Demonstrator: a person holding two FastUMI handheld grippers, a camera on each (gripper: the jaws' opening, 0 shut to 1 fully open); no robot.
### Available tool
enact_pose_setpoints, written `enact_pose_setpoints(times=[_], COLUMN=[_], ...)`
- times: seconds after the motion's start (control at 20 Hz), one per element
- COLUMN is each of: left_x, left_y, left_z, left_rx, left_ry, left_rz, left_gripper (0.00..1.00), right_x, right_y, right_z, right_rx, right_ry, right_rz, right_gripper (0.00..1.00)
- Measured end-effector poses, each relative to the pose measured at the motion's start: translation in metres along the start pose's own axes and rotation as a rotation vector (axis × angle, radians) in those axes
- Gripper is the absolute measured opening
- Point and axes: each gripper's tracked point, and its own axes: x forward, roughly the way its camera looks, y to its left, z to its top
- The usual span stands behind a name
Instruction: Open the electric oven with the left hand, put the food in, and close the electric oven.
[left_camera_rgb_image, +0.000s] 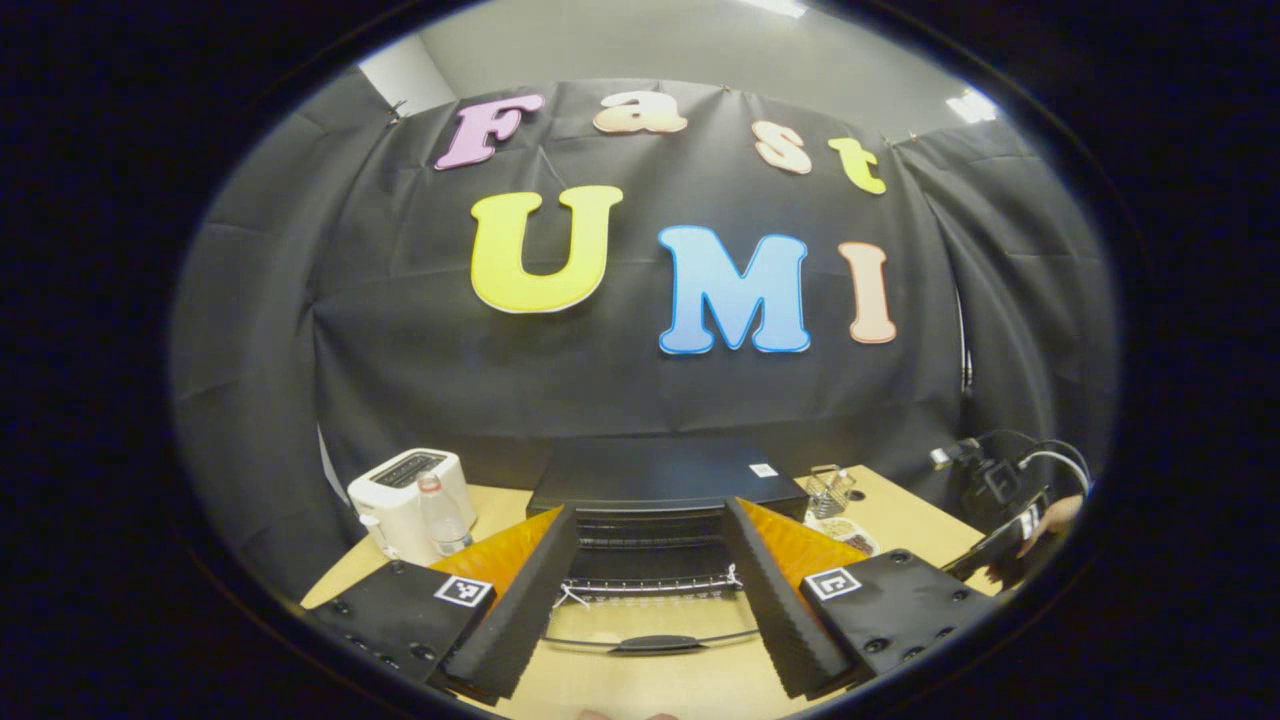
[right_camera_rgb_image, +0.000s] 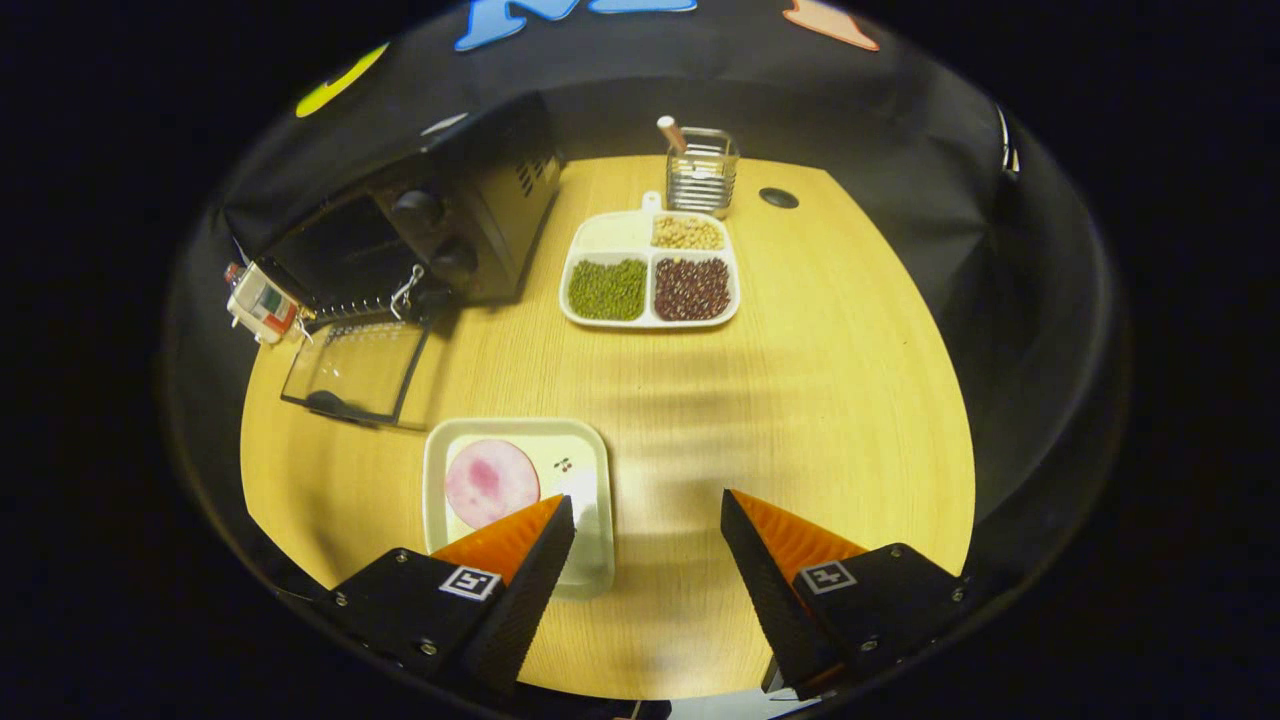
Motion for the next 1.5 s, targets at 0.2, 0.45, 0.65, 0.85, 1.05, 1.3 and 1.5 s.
enact_pose_setpoints(times=[0.2,0.45,0.65,0.85,1.05,1.3,1.5], left_x=[-0.014,-0.025,-0.024,-0.02,-0.022,-0.025,-0.026], left_y=[0.011,0.028,0.033,0.028,0.027,0.037,0.041], left_z=[-0.009,-0.011,-0.014,-0.019,-0.011,-0.005,-0.005], left_rx=[-0.004,0.0,-0.013,-0.019,0.002,-0.001,-0.008], left_ry=[0.025,0.036,0.042,0.048,0.032,0.026,0.031], left_rz=[0.027,0.068,0.078,0.067,0.062,0.078,0.084], left_gripper=[0.92,1.0,1.0,0.92,0.92,0.97,0.95], right_x=[0.022,0.039,0.039,0.049,0.04,0.035,0.033], right_y=[0.017,0.024,0.031,0.025,0.02,0.035,0.04], right_z=[-0.006,-0.017,-0.014,-0.011,-0.013,-0.026,-0.029], right_rx=[-0.028,-0.019,0.02,0.04,0.193,0.575,0.749], right_ry=[0.058,0.132,0.15,0.155,0.193,0.214,0.187], right_rz=[0.008,-0.009,0.045,0.101,0.196,0.449,0.544], right_gripper=[0.92,0.85,0.58,0.27,0.02,0.01,0.01])
